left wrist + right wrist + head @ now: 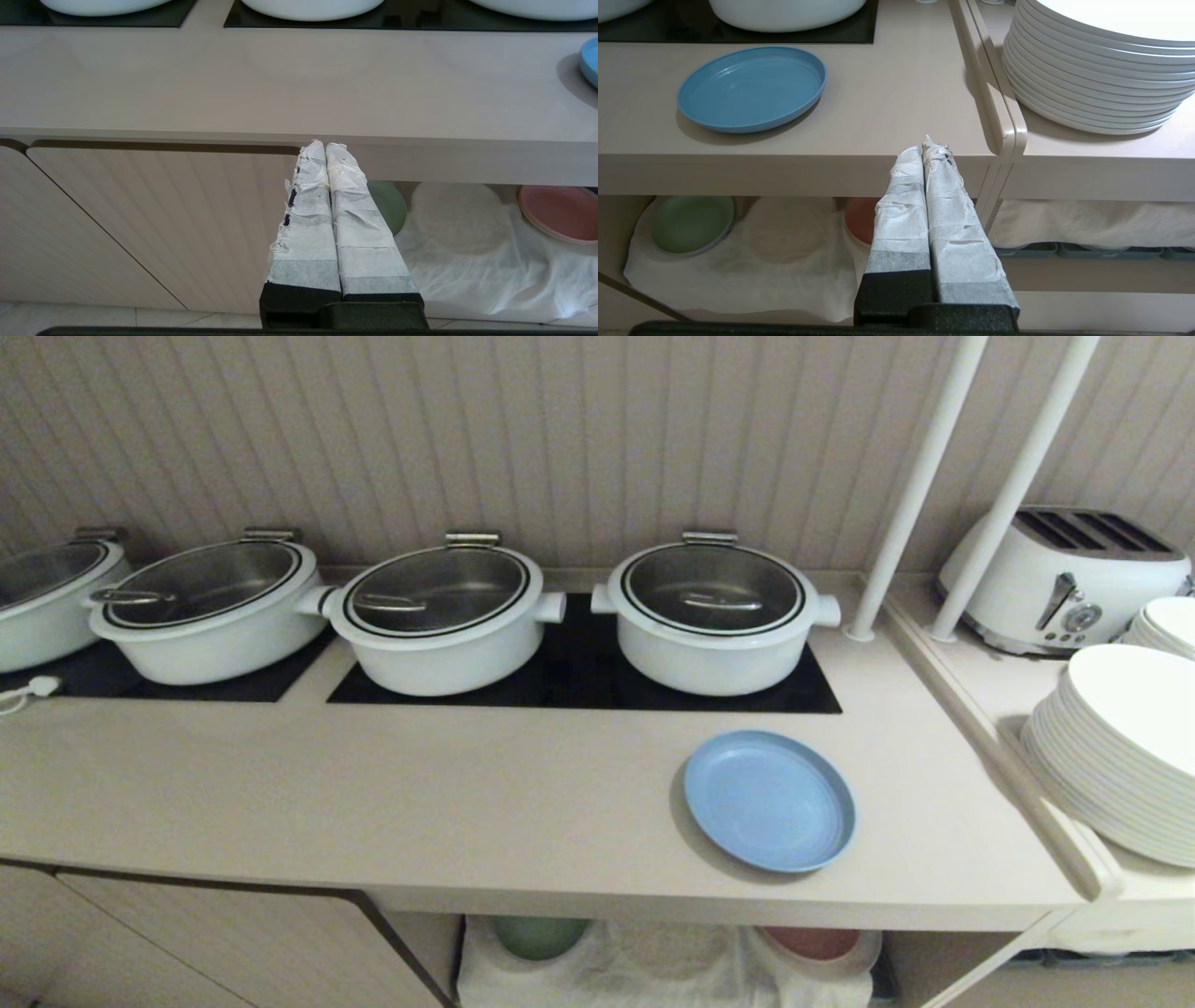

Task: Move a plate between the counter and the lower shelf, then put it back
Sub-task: Pick up the plate

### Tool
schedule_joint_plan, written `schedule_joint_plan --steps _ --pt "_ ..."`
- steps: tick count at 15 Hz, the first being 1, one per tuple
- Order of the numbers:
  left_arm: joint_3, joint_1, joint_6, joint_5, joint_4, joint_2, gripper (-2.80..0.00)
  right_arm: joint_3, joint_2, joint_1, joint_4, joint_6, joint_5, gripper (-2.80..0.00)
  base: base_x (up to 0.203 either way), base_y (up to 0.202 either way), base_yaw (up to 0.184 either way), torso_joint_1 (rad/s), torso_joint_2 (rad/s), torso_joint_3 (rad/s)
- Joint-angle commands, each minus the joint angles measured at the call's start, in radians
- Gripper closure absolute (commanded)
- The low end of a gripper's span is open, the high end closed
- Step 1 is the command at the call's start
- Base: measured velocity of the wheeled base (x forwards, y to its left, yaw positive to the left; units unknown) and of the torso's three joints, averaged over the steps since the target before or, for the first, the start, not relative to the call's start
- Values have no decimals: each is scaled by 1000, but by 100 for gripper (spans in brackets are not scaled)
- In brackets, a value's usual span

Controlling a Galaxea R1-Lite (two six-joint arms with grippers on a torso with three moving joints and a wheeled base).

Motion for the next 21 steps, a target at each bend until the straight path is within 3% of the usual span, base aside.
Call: schedule_joint_plan --steps 1,3,7,12,21 --pt "0 0 0 0 0 0 0 -1 0 0 0 -3 3 0 0 0 0 0 0 0" --pt "0 0 0 0 0 0 0 -4 0 0 9 -17 56 0 0 0 0 0 0 0" --pt "0 0 0 0 0 0 0 -11 0 0 -28 -55 58 0 0 0 0 0 0 0" --pt "0 0 -1 0 0 0 0 -185 43 0 41 -60 68 0 0 0 0 0 0 0" --pt "0 0 0 0 0 0 0 -634 665 22 81 -64 80 0 0 0 0 0 0 0"
